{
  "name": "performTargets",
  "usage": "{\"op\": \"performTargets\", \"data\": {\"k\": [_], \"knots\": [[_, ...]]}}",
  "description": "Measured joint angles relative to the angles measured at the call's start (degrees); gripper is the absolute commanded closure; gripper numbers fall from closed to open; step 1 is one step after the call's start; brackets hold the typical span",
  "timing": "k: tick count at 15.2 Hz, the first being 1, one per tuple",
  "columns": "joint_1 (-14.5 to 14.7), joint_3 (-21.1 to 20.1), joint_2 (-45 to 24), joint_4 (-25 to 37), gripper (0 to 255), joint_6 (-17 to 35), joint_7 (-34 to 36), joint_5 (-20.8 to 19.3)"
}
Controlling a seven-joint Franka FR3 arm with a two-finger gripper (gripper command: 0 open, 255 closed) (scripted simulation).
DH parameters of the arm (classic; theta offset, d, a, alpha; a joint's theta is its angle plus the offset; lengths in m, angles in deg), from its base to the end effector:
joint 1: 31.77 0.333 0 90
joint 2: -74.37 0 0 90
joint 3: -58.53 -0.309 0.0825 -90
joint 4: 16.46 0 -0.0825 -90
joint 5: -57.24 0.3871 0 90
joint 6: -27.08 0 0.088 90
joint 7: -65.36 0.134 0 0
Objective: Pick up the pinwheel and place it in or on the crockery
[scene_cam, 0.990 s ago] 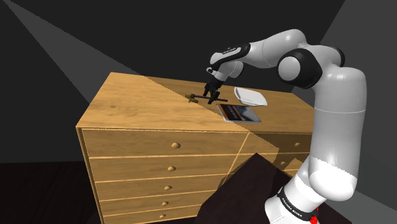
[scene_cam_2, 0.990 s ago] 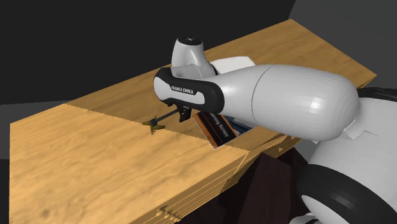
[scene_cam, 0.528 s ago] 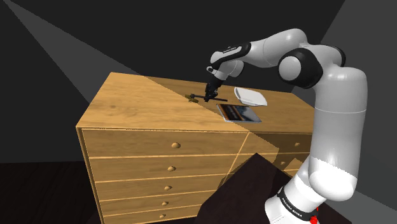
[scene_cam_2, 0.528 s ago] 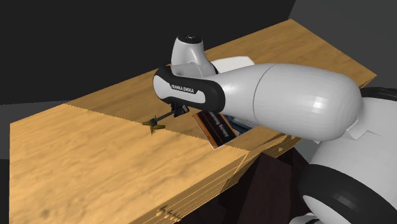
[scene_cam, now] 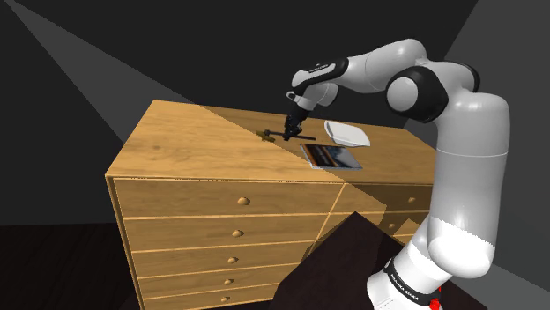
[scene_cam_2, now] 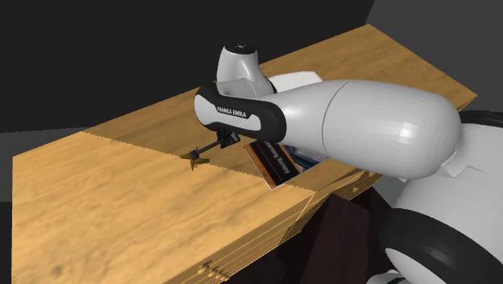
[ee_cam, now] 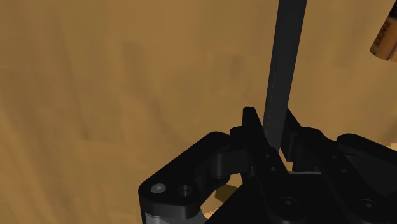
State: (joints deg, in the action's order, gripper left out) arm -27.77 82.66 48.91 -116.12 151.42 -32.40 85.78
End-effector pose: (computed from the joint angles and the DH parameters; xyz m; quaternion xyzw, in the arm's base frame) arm 0.6382 -0.1808 0.3102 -0.8416 -0.5264 -0.1123 0.0443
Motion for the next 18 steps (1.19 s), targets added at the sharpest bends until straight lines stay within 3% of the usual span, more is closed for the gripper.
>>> {"op": "performTargets", "data": {"k": [18], "knots": [[0.55, 1.83, 4.95, 6.56, 255, -10.55, 4.57, -4.32]]}}
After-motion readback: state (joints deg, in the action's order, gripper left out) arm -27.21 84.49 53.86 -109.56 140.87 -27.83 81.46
